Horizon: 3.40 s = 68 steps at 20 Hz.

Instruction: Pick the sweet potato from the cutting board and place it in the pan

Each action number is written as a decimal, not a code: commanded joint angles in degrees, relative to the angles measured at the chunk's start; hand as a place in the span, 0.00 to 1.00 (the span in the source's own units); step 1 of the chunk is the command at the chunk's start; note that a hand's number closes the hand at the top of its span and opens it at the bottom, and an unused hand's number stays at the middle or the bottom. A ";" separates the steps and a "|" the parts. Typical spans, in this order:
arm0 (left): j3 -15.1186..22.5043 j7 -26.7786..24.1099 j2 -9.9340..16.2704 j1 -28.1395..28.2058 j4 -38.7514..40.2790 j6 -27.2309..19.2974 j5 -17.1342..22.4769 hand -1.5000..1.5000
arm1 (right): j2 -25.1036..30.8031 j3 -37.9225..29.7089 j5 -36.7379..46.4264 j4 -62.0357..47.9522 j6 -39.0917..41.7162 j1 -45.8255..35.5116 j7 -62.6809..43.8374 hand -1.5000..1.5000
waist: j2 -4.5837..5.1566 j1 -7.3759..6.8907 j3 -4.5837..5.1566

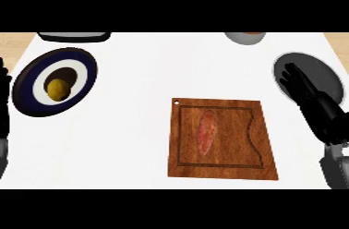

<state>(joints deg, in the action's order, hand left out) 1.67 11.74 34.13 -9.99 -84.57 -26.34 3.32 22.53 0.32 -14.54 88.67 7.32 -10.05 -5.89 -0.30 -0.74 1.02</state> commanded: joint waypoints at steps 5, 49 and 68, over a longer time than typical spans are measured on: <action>9.52 -10.36 -13.48 -0.24 -7.22 8.10 7.02 0.50 | -7.55 1.14 -6.92 0.04 4.78 -10.06 7.02 1.00 | 0.53 -0.32 -0.90; 13.34 -16.58 -26.49 5.93 -6.30 16.81 1.69 0.50 | -4.85 23.91 42.89 -2.46 20.01 -10.02 -13.18 0.00 | 0.26 0.70 -1.02; 8.75 -13.37 -28.87 5.94 -7.37 21.30 -0.57 0.50 | -18.38 18.35 55.49 -22.17 14.30 -14.56 -7.74 0.00 | 0.34 0.39 -1.03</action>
<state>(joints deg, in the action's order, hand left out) 10.70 -5.52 5.59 -3.25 -89.43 -5.07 3.04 6.25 19.28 38.15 73.27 23.65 -22.42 -15.21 0.01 -0.22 0.00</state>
